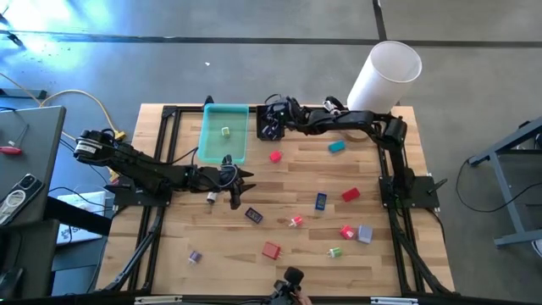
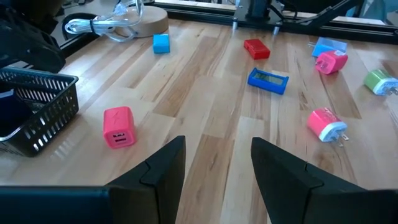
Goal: Pick & Place Office items
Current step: Put the bottom black timer into the black bin, then put the top pink charger adapter into the green bin
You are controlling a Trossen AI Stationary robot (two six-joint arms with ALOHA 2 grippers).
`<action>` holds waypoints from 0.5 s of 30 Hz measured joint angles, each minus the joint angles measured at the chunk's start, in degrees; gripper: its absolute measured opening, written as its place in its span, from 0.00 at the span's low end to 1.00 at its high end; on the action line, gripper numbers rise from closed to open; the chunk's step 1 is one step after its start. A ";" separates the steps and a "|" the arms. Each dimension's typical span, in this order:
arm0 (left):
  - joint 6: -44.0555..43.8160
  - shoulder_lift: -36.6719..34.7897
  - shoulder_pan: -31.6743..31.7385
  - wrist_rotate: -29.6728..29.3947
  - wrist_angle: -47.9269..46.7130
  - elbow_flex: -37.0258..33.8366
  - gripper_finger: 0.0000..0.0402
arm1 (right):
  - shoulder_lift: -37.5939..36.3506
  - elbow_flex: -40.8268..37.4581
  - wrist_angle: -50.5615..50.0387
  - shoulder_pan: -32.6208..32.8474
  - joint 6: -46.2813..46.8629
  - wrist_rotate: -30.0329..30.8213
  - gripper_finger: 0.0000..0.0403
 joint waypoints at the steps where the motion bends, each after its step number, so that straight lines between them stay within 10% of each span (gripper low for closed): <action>1: 0.00 0.00 0.00 0.00 0.00 0.00 0.44 | 0.00 0.00 -0.04 0.00 0.32 0.13 0.14; 15: -0.19 0.00 0.00 -0.02 0.02 0.00 0.44 | -0.02 0.00 -0.02 -0.22 -0.01 1.73 0.33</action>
